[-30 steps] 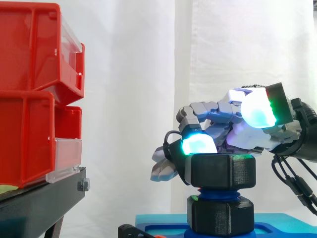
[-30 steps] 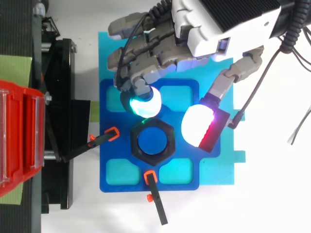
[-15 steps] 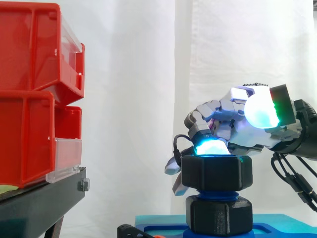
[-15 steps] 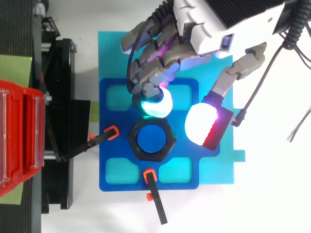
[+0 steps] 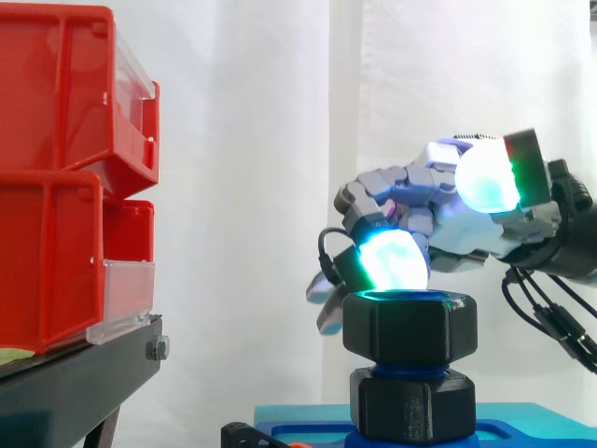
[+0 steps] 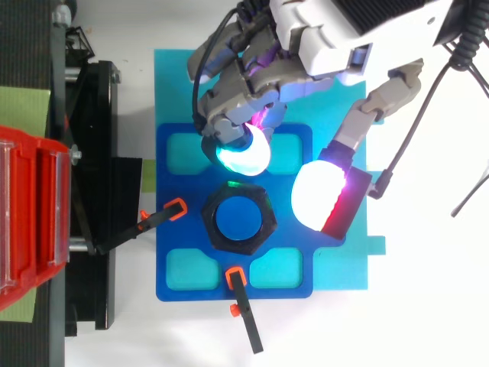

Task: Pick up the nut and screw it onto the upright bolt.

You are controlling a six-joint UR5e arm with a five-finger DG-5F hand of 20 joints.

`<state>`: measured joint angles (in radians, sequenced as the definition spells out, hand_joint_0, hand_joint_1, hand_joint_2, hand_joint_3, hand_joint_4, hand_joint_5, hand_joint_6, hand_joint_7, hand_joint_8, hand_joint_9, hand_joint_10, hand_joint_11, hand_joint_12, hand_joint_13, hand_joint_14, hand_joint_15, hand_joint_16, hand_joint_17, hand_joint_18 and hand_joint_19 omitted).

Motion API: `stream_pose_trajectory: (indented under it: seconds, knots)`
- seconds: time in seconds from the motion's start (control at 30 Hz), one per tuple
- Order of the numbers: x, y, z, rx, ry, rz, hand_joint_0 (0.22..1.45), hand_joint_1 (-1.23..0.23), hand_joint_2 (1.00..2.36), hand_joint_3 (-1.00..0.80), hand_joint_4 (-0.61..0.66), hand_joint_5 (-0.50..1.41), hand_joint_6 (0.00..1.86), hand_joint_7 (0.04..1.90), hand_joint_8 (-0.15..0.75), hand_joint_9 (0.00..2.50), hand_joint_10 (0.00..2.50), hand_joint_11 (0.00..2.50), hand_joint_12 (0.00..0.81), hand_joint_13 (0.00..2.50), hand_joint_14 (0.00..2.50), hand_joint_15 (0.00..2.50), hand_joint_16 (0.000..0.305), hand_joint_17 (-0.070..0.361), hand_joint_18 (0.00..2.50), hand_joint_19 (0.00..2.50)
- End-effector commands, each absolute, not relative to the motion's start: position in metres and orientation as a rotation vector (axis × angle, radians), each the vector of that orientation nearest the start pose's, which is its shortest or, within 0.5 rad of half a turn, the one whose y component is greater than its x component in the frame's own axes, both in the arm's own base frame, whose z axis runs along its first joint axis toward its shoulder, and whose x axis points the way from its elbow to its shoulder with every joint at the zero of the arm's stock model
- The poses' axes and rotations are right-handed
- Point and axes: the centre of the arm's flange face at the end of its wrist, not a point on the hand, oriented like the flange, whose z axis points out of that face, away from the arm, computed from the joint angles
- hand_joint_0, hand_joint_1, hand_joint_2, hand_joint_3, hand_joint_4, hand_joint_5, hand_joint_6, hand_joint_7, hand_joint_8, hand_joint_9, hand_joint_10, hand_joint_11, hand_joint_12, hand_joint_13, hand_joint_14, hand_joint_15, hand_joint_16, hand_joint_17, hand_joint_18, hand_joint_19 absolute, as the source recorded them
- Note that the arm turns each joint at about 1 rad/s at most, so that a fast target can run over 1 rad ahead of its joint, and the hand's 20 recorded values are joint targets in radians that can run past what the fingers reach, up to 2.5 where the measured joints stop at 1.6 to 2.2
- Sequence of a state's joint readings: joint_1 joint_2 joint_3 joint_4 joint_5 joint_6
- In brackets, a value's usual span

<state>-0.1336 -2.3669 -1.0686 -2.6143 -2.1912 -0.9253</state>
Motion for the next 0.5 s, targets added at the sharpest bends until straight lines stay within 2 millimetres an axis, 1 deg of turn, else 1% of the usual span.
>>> stream_pose_trajectory:
  seconds: [0.0, 0.07, 0.13, 0.23, 0.27, 0.3, 0.33, 0.37, 0.43, 0.47]
  knots:
    - [0.767, -0.182, 0.281, -0.01, 1.423, 0.844, 0.49, -0.25, 1.0, -0.5, 0.18, 0.01, 0.5, 1.51, 0.224, 1.2, 0.0, 0.07, 0.251, 0.75, 0.0, 0.0, 0.029, 0.066, 0.55, 0.06]
    - [0.766, -0.186, 0.284, -0.013, 1.422, 0.849, 0.49, -0.25, 1.0, -0.5, 0.19, 0.0, 0.5, 1.5, 0.225, 1.2, 0.0, 0.06, 0.252, 0.75, 0.0, 0.0, 0.03, 0.067, 0.55, 0.06]
    - [0.766, -0.186, 0.284, -0.012, 1.422, 0.848, 0.49, -0.25, 1.0, -0.5, 0.21, -0.02, 0.5, 1.4, 0.22, 1.16, 0.0, 0.05, 0.26, 0.74, 0.0, 0.0, 0.03, 0.068, 0.54, 0.06]
    - [0.766, -0.186, 0.284, -0.015, 1.419, 0.849, 0.48, -0.25, 1.0, -0.5, 0.23, -0.04, 0.5, 1.21, 0.226, 1.13, 0.0, 0.04, 0.269, 0.72, 0.0, 0.0, 0.032, 0.072, 0.52, 0.05]
    - [0.767, -0.186, 0.285, -0.015, 1.416, 0.85, 0.48, -0.25, 1.0, -0.5, 0.24, -0.04, 0.51, 1.18, 0.226, 1.13, 0.0, 0.03, 0.27, 0.72, 0.0, 0.0, 0.032, 0.072, 0.52, 0.06]
    - [0.769, -0.187, 0.29, -0.022, 1.402, 0.851, 0.48, -0.25, 1.0, -0.5, 0.26, -0.06, 0.5, 1.06, 0.224, 1.11, 0.0, 0.01, 0.271, 0.7, 0.0, 0.0, 0.033, 0.075, 0.51, 0.05]
    - [0.769, -0.187, 0.29, -0.022, 1.402, 0.851, 0.48, -0.25, 1.0, -0.5, 0.28, -0.08, 0.5, 0.94, 0.224, 1.02, 0.0, 0.0, 0.284, 0.66, 0.0, 0.0, 0.035, 0.078, 0.49, 0.05]
    - [0.77, -0.185, 0.293, -0.027, 1.398, 0.853, 0.48, -0.25, 1.0, -0.5, 0.28, -0.09, 0.5, 0.9, 0.222, 0.97, 0.0, 0.0, 0.29, 0.64, 0.0, 0.0, 0.036, 0.08, 0.47, 0.05]
    - [0.771, -0.184, 0.296, -0.033, 1.389, 0.856, 0.46, -0.25, 1.0, -0.5, 0.25, -0.12, 0.5, 0.75, 0.217, 0.77, 0.0, 0.0, 0.308, 0.51, 0.0, 0.0, 0.039, 0.087, 0.36, 0.01]
    - [0.772, -0.182, 0.296, -0.038, 1.384, 0.857, 0.46, -0.25, 1.0, -0.5, 0.24, -0.13, 0.5, 0.73, 0.214, 0.73, 0.0, 0.0, 0.309, 0.5, 0.0, 0.0, 0.04, 0.089, 0.33, 0.0]
